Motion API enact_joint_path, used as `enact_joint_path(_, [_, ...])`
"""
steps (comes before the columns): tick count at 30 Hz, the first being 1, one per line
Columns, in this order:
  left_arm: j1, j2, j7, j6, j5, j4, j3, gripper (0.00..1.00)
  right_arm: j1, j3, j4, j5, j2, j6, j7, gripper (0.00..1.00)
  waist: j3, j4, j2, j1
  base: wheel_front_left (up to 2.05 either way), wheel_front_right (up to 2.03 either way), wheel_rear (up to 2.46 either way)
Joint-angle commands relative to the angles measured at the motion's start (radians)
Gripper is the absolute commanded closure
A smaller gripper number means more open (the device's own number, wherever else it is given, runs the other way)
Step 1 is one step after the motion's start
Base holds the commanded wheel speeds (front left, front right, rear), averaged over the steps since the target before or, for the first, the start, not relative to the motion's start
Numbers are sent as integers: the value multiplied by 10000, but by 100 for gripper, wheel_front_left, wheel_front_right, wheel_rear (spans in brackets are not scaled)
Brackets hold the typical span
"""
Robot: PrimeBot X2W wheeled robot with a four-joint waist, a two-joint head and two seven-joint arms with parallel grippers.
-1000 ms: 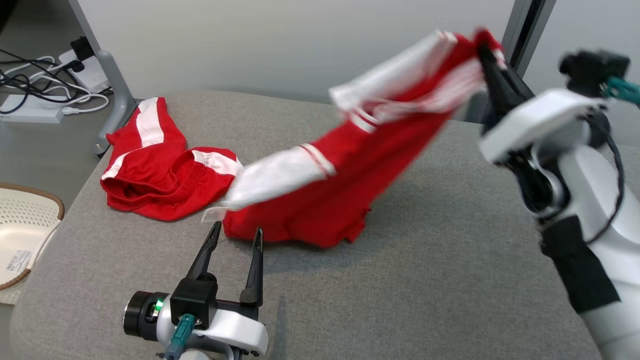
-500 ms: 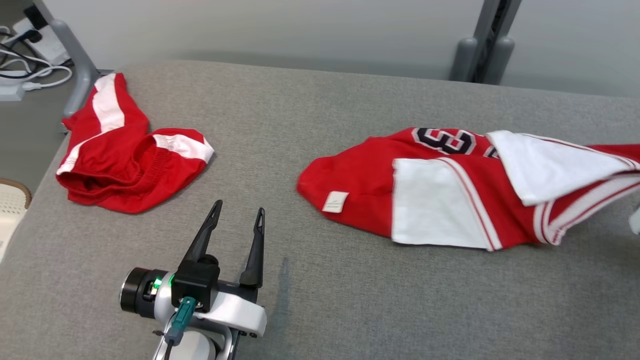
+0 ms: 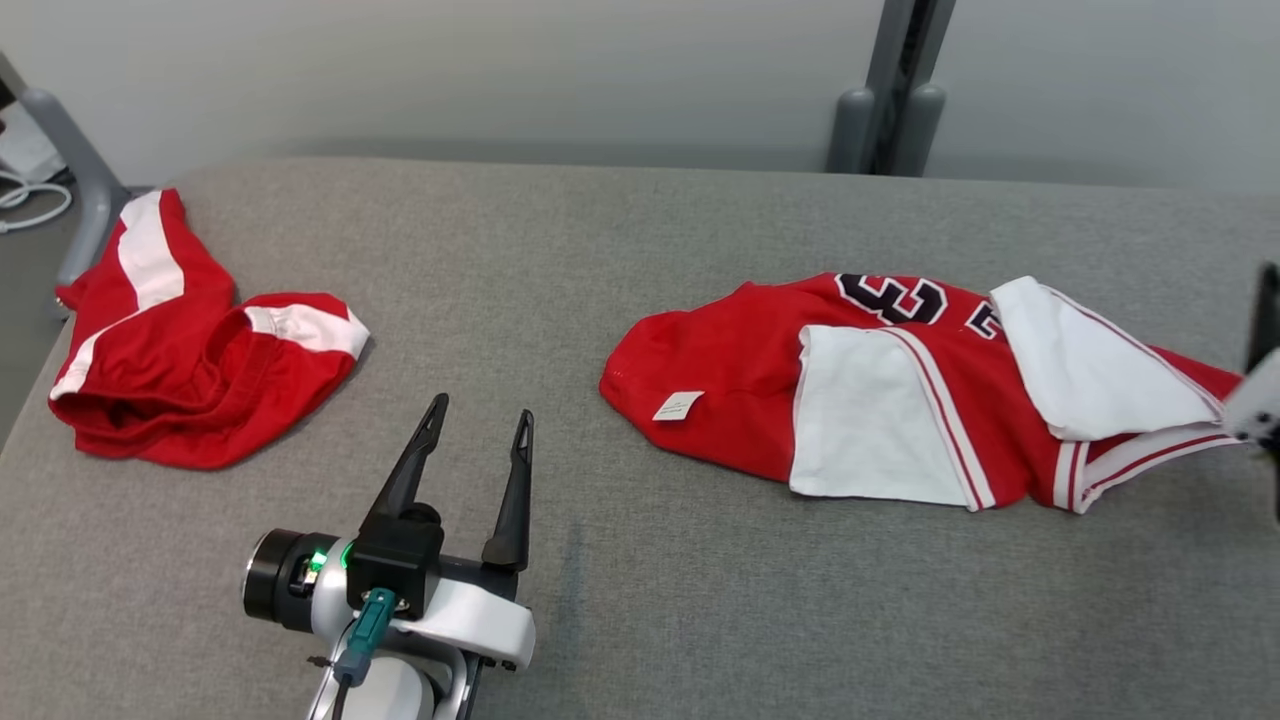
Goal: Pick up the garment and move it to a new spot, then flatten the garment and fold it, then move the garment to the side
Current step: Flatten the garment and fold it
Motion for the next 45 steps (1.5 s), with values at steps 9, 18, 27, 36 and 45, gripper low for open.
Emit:
enact_joint_path(9, [393,37,-37,196,-103,-195,276,0,2490,1116,-5698,-990,1182,-1,-125,0,-759,-575,0,0,0,0,0])
enact_joint_path(18, [621,36,-37,267,-162,-267,224,0,5107,2086,-8285,-2274,1927,-1,-125,0,-940,-497,0,0,0,0,0])
enact_joint_path(27, [621,36,-37,232,-237,-232,54,0,5654,2481,-8312,-2753,2124,-1,-126,0,-689,-94,0,0,0,0,0])
enact_joint_path(36, [271,36,-37,210,-265,-108,-282,0,4850,4316,-6499,-3162,2080,-1,271,0,-185,492,0,0,0,0,0])
enact_joint_path(45, [108,39,-37,312,-476,-73,-604,0,3999,4246,-4800,-3563,2132,-1,282,0,130,1196,0,0,0,0,0])
